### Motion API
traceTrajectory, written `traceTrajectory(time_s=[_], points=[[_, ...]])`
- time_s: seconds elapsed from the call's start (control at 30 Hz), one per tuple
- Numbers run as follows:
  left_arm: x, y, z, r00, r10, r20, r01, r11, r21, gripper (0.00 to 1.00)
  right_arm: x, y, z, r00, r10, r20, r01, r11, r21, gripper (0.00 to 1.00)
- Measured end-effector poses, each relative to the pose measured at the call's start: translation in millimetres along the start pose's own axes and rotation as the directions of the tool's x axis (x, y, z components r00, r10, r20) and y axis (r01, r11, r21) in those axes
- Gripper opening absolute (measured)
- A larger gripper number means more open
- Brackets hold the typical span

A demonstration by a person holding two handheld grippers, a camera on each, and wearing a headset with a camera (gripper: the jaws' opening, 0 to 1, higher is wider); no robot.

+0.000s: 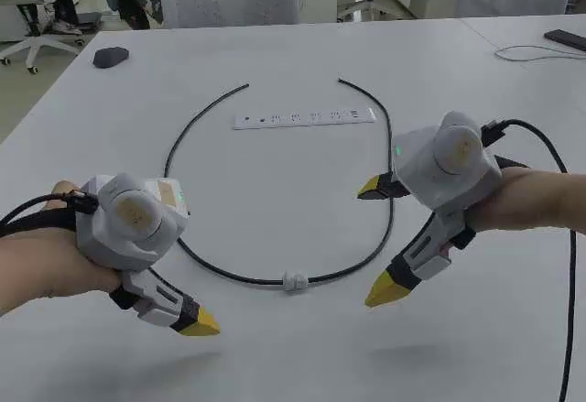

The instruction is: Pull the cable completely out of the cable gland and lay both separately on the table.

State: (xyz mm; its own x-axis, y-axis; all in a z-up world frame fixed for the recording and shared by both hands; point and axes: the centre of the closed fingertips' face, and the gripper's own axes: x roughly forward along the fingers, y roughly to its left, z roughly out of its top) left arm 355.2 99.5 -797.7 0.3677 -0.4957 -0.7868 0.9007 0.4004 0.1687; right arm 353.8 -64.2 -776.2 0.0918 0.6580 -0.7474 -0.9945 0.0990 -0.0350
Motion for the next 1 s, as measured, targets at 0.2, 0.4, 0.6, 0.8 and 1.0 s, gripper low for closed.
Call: traceTrajectory(time_s=[0.2,0.4,0.6,0.8,1.0], points=[[-1.3,-0.4,6.1,0.9998,0.006,0.021,-0.006,1.0,0.009,1.0,1.0,3.0,8.0,0.9994,0.021,0.029,-0.021,1.0,0.016,0.87],[-3.2,3.1,6.4,0.9995,0.019,0.026,-0.02,1.0,0.016,1.0,0.1,3.7,5.8,0.9995,0.023,0.022,-0.023,1.0,0.016,0.85],[-2.7,1.9,2.3,0.9997,0.014,0.018,-0.014,1.0,0.008,1.0,-1.1,1.8,3.8,0.9997,0.016,0.02,-0.016,1.0,0.019,0.84],[-6.8,9.9,15.9,0.9966,0.048,0.067,-0.047,0.999,-0.008,1.0,0.0,0.8,3.8,0.9997,0.014,0.023,-0.014,1.0,0.02,0.86],[-6.6,7.0,18.9,0.9966,0.041,0.072,-0.039,0.999,-0.023,1.0,3.6,-5.2,4.6,0.9993,-0.014,0.036,0.013,0.999,0.044,0.99]])
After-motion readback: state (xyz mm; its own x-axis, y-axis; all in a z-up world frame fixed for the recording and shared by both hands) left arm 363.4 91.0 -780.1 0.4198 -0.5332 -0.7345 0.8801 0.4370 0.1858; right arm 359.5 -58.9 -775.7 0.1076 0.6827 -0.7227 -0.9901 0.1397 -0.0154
